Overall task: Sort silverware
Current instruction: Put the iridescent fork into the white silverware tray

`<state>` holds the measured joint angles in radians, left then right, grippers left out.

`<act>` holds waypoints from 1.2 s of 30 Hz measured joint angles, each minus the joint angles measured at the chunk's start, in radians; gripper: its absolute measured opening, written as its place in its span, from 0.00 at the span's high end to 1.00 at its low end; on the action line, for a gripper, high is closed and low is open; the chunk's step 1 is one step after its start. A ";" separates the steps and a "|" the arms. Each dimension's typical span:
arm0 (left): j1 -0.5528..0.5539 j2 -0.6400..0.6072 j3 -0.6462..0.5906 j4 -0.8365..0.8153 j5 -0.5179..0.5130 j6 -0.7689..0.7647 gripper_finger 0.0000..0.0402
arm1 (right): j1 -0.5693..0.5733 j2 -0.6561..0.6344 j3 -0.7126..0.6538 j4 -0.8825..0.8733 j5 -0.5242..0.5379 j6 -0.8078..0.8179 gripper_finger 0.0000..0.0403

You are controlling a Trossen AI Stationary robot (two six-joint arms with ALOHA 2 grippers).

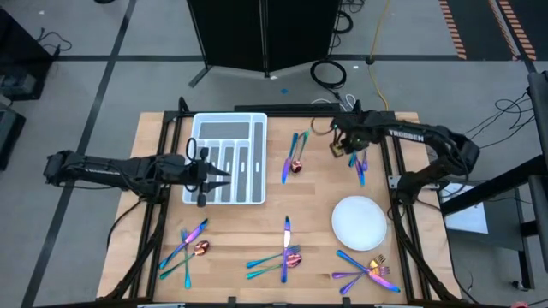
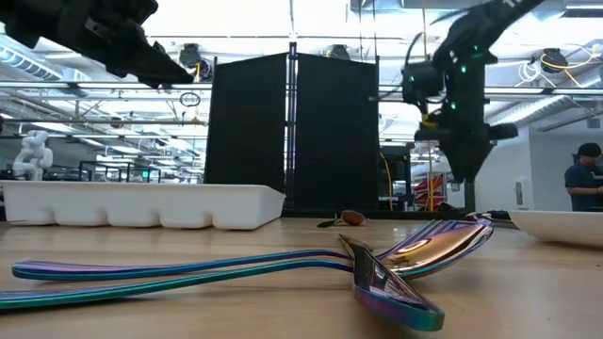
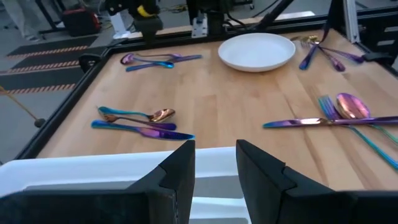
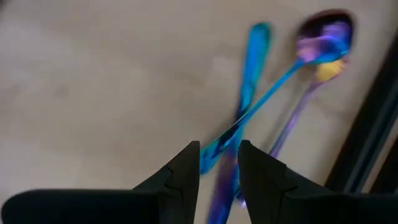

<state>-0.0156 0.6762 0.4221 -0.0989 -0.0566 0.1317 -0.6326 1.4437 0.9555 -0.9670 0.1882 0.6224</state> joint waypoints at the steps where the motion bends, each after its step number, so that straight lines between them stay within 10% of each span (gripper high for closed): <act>1: 0.004 0.000 0.000 0.001 0.000 0.005 0.71 | -0.021 0.000 -0.007 0.000 -0.001 0.001 0.76; 11: 0.053 0.002 0.000 0.006 0.000 0.008 0.71 | -0.100 0.005 -0.010 0.191 -0.044 0.077 0.76; 27: 0.110 0.006 0.000 0.017 0.000 0.013 0.71 | 0.104 0.129 -0.009 0.861 -0.176 0.204 0.76; 36: 0.118 0.007 0.000 0.011 0.000 0.009 0.71 | 0.179 0.238 -0.002 0.882 -0.202 0.278 0.76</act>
<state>0.1028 0.6834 0.4221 -0.0883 -0.0566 0.1405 -0.4539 1.6815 0.9535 -0.0848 -0.0135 0.9001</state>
